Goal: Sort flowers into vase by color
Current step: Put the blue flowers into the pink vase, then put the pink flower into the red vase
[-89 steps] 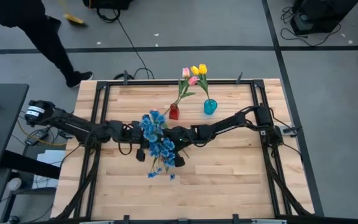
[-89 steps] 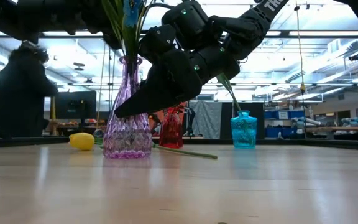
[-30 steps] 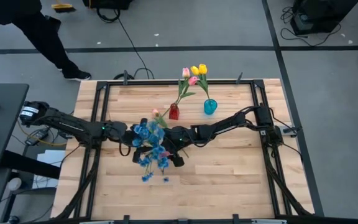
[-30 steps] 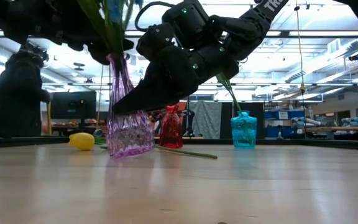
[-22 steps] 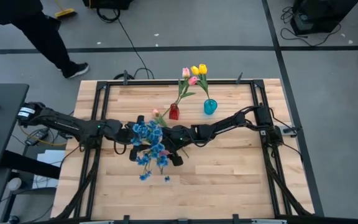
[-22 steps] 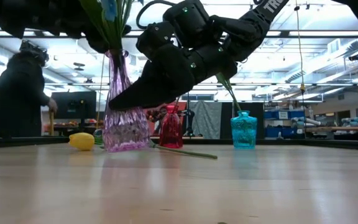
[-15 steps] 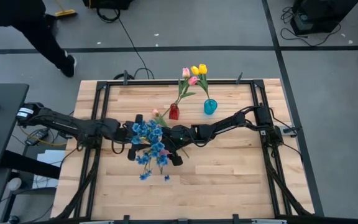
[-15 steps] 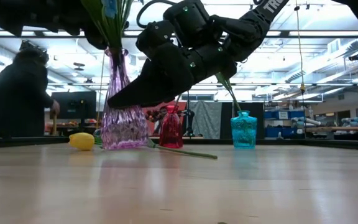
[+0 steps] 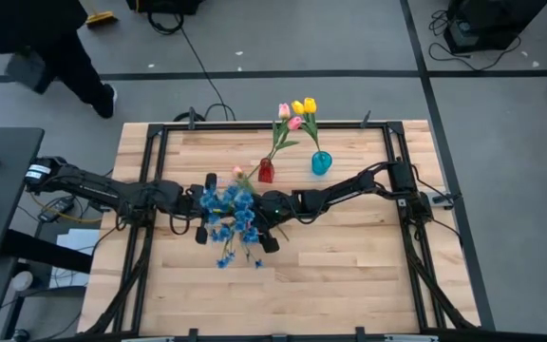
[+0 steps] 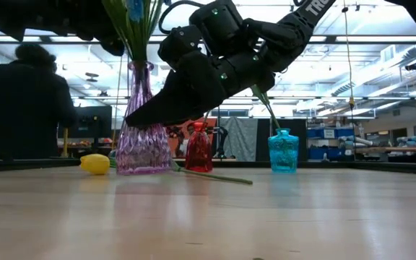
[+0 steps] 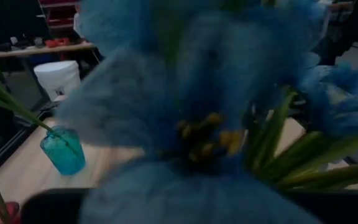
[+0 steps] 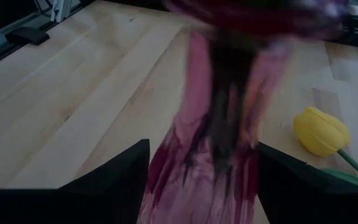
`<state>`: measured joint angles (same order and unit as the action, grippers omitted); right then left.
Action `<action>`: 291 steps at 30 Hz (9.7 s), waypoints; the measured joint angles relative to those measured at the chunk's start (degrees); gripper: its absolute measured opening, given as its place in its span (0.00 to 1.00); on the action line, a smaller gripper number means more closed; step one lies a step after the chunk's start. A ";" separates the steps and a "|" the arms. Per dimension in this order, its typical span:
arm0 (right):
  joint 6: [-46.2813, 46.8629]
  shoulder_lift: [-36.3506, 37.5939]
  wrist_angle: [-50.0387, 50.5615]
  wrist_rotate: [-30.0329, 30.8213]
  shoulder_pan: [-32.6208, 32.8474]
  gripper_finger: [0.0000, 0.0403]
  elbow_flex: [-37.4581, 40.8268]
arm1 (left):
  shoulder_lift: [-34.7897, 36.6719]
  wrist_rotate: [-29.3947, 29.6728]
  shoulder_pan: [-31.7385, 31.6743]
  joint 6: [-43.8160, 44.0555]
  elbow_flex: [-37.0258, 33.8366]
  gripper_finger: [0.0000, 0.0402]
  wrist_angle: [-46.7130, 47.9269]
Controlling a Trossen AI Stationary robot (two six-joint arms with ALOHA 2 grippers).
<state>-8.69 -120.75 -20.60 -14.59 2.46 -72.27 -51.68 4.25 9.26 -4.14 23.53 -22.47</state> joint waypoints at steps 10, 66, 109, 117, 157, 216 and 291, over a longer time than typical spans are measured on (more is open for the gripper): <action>-0.02 0.02 -0.74 -0.04 -0.09 0.67 -0.17 | -3.26 0.09 0.00 0.25 0.20 0.08 0.80; 28.50 -1.07 22.98 37.07 0.02 0.46 -0.05 | 20.47 13.08 -0.02 1.48 -7.63 0.70 15.09; 7.95 24.23 -19.52 31.60 -5.12 0.02 20.41 | 25.72 18.01 0.11 -8.36 -14.89 0.70 -1.51; -4.98 12.58 -48.78 31.01 -6.69 0.02 21.07 | 26.76 23.64 0.09 -15.20 -14.86 0.70 -8.90; -19.71 -1.90 -60.06 38.05 -9.42 0.03 9.66 | 26.61 27.06 0.11 -9.07 -15.24 0.70 1.29; -25.63 -1.97 -54.71 54.80 -6.31 0.31 9.38 | 26.62 27.04 0.09 -9.16 -15.30 0.70 1.89; -22.24 -1.43 7.76 68.28 -8.12 0.31 -23.04 | 26.60 27.02 0.10 -7.37 -15.30 0.70 2.97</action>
<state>-30.93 -122.18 -12.84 53.69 -5.66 -95.31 -25.08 31.27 9.36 -11.51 8.23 -19.50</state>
